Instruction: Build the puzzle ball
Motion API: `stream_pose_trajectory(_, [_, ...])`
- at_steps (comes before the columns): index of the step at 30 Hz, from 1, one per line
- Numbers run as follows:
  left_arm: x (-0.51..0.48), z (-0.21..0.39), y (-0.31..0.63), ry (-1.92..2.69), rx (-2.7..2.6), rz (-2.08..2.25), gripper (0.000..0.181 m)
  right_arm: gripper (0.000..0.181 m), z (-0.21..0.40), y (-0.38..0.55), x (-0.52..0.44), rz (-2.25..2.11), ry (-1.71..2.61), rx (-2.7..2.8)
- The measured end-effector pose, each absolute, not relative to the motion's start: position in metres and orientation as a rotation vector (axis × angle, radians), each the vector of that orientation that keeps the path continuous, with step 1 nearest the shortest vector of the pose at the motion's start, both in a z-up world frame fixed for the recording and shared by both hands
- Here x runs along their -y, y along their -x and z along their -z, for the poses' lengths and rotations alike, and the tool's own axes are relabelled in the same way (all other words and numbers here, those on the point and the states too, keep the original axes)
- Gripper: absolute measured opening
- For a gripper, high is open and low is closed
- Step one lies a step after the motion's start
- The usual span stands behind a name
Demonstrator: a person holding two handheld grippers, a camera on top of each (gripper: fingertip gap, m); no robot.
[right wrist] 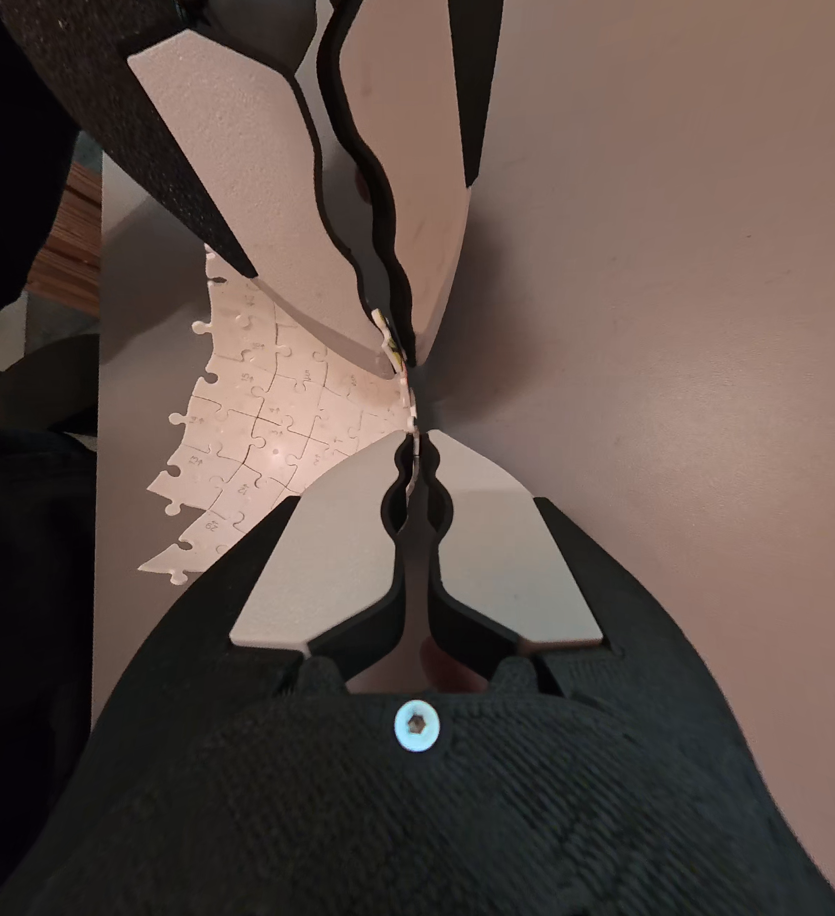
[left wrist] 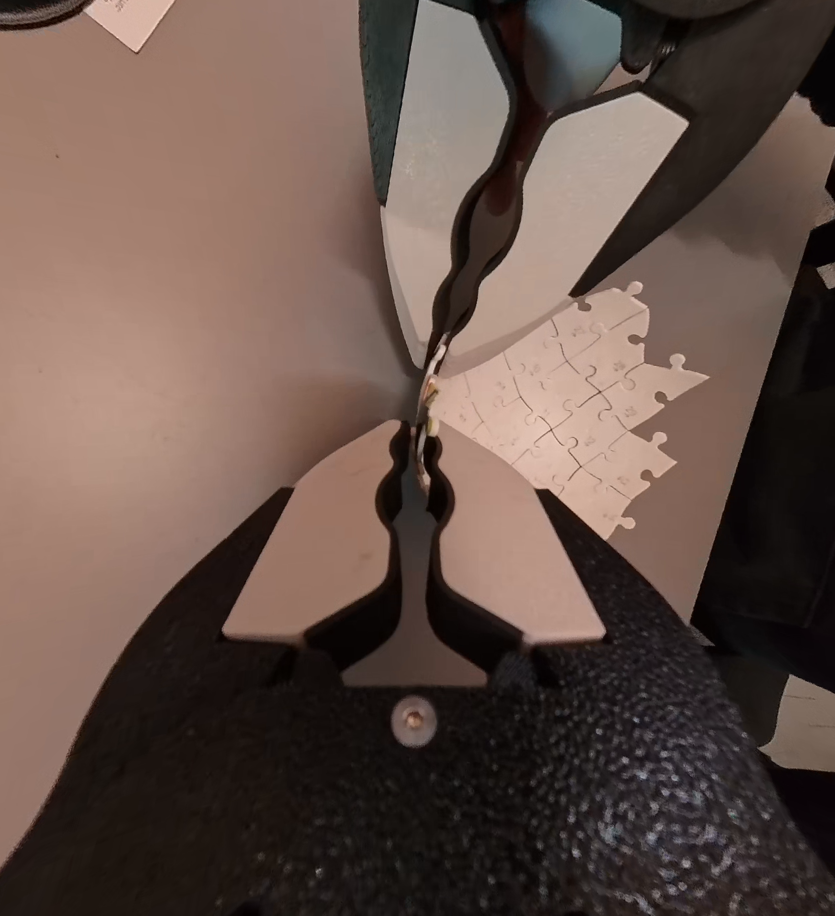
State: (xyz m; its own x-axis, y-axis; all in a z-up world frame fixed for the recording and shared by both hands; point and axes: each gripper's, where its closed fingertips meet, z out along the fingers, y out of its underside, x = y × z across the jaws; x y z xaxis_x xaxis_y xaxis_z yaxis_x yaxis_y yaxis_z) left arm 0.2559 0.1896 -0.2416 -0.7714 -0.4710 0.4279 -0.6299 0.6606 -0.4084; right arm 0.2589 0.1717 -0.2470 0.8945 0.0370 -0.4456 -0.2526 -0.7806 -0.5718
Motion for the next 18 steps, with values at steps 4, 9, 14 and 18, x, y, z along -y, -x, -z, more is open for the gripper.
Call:
stream_pose_trajectory(4, [-0.1906,0.2422,-0.2579,-0.876,2.626,-0.789,0.004,0.004,0.2448,-0.2628,-0.1737,-0.543,2.362,-0.171])
stream_pose_trajectory(9, [-0.1924,0.2444,-0.2591,-0.888,2.636,-0.784,0.004,0.006,0.2403,-0.2683,-0.1798,-0.485,2.304,-0.158])
stream_pose_trajectory(14, [-0.192,0.2439,-0.2596,-0.882,2.647,-0.785,0.004,0.003,0.2409,-0.2681,-0.1797,-0.444,2.326,-0.111])
stream_pose_trajectory(18, [-0.1927,0.2427,-0.2598,-0.891,2.648,-0.778,0.004,0.003,0.2386,-0.2679,-0.1796,-0.413,2.316,-0.112])
